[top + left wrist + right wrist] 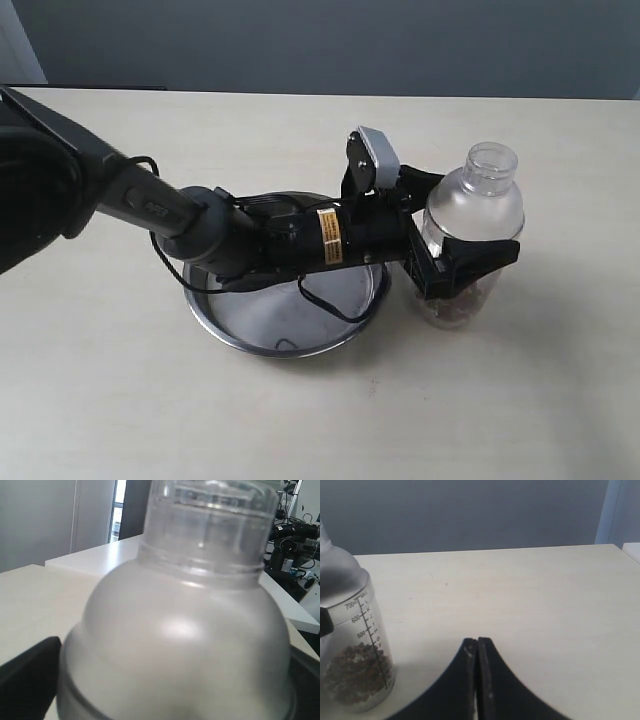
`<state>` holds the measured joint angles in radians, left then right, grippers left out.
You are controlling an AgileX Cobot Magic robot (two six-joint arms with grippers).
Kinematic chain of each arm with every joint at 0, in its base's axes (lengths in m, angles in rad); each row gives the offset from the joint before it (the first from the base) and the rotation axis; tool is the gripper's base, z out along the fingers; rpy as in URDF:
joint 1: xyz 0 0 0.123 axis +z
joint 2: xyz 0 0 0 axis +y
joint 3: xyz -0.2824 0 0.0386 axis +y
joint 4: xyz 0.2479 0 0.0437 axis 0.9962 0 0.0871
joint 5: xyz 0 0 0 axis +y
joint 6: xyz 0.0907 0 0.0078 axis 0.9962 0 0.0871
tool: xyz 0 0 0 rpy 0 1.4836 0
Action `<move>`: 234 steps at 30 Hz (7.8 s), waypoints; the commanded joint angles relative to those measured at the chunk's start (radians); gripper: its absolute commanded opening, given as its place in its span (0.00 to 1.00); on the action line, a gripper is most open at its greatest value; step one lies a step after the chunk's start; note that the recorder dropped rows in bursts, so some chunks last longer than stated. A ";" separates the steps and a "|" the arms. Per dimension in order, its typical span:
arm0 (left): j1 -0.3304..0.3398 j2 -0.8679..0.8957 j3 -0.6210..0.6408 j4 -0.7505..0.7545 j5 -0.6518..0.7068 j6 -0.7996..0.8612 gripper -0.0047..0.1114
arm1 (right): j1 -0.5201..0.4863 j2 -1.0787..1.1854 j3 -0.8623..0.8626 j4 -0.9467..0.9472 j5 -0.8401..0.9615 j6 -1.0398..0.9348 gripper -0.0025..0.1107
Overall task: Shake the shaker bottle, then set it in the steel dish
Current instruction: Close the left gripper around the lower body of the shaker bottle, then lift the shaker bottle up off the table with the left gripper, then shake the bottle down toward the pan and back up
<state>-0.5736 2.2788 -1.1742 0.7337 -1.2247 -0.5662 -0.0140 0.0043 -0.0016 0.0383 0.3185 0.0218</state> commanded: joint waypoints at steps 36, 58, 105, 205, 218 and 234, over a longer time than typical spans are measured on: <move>-0.047 0.070 -0.093 0.021 0.189 -0.053 0.94 | 0.004 -0.004 0.002 -0.003 -0.012 -0.002 0.01; -0.047 0.070 -0.100 0.016 0.250 -0.063 0.04 | 0.004 -0.004 0.002 -0.003 -0.012 -0.002 0.01; 0.060 -0.716 0.185 -0.357 0.884 0.203 0.04 | 0.004 -0.004 0.002 -0.003 -0.012 -0.002 0.01; -0.024 -0.710 0.528 -0.677 0.718 0.544 0.04 | 0.004 -0.004 0.002 0.001 -0.012 -0.002 0.01; -0.012 -0.878 0.373 -0.609 0.630 0.446 0.04 | 0.004 -0.004 0.002 0.001 -0.012 -0.002 0.01; -0.012 -0.726 0.478 -0.679 0.743 0.443 0.04 | 0.004 -0.004 0.002 -0.003 -0.012 -0.002 0.01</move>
<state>-0.5862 1.4376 -0.7596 0.0926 -0.5379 -0.1212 -0.0140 0.0043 -0.0016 0.0383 0.3185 0.0218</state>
